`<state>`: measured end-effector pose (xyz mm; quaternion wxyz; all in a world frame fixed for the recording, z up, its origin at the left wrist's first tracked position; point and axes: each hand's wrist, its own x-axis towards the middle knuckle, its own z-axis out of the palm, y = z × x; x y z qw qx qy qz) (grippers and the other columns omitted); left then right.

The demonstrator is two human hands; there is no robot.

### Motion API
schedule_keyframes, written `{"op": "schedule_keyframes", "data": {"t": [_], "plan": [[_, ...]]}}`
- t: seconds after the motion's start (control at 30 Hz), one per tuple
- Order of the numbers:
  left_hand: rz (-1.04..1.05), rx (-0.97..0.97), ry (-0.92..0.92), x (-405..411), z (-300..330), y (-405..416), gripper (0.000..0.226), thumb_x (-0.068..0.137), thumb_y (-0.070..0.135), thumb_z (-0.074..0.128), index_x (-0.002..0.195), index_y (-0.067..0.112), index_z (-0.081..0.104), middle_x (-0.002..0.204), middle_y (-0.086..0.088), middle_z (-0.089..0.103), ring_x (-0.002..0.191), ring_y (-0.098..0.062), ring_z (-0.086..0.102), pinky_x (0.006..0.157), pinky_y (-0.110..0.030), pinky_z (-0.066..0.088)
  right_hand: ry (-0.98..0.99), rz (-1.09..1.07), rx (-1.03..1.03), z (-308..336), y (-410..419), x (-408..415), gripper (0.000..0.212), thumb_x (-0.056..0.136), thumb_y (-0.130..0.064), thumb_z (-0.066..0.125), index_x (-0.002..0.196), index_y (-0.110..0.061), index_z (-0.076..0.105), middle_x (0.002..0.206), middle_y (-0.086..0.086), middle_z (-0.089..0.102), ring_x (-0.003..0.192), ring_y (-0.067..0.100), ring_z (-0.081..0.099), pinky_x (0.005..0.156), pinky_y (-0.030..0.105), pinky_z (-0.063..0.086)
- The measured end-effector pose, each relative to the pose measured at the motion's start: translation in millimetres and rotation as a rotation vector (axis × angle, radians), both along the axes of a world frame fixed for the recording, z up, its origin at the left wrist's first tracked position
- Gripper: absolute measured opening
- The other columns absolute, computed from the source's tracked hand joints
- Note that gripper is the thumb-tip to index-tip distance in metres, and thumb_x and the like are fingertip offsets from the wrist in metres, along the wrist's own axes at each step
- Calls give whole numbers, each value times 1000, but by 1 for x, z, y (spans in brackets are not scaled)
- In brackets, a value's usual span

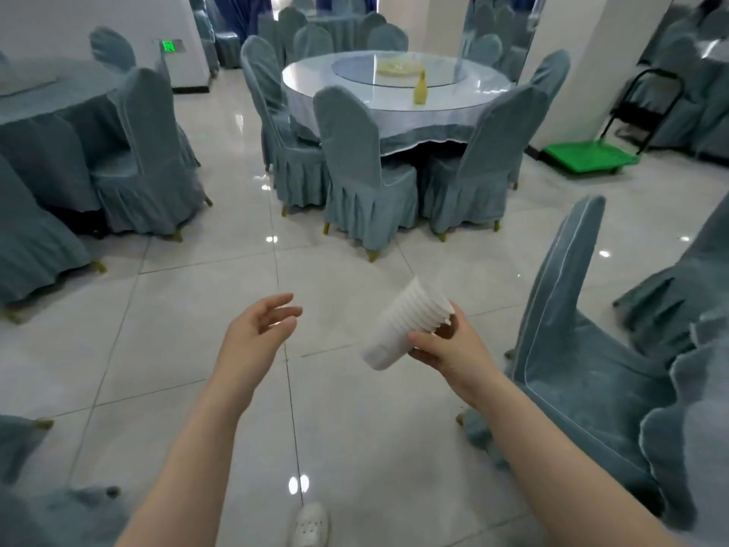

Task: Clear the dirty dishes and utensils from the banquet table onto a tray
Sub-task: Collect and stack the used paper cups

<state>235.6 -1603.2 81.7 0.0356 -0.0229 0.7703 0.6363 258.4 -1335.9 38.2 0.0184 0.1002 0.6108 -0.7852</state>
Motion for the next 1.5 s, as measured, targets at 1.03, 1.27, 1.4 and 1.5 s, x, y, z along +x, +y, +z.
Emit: {"op": "schedule_keyframes", "data": {"t": [1.03, 1.27, 1.4, 1.5], "plan": [[-1033, 336, 16, -601, 77, 602, 32, 79, 26, 64, 111, 23, 65, 108, -3, 73, 101, -21, 69, 94, -41, 47, 169, -1111, 67, 59, 489, -354, 45, 76, -6, 74, 118, -17, 62, 108, 4, 72, 94, 19, 69, 74, 31, 55], [-1265, 279, 2, -688, 67, 763, 24, 96, 12, 52, 113, 25, 62, 104, 4, 74, 94, -15, 71, 81, -31, 47, 148, -1379, 40, 55, 584, -409, 42, 70, -13, 77, 109, -24, 66, 96, -2, 74, 78, 17, 70, 69, 32, 57], [-1352, 244, -51, -694, 76, 860, 23, 96, 9, 51, 108, 25, 63, 99, 6, 75, 92, -15, 71, 83, -30, 49, 166, -1556, -38, 49, 622, -412, 55, 62, -16, 78, 114, -23, 63, 105, -2, 73, 94, 17, 71, 69, 29, 57], [-1468, 228, -68, -677, 76, 929, 22, 95, 11, 52, 109, 24, 63, 96, 7, 75, 88, -12, 72, 81, -29, 49, 145, -1717, -44, 35, 653, -405, 49, 69, -9, 74, 115, -22, 61, 110, 1, 71, 99, 18, 69, 75, 30, 57]]}}
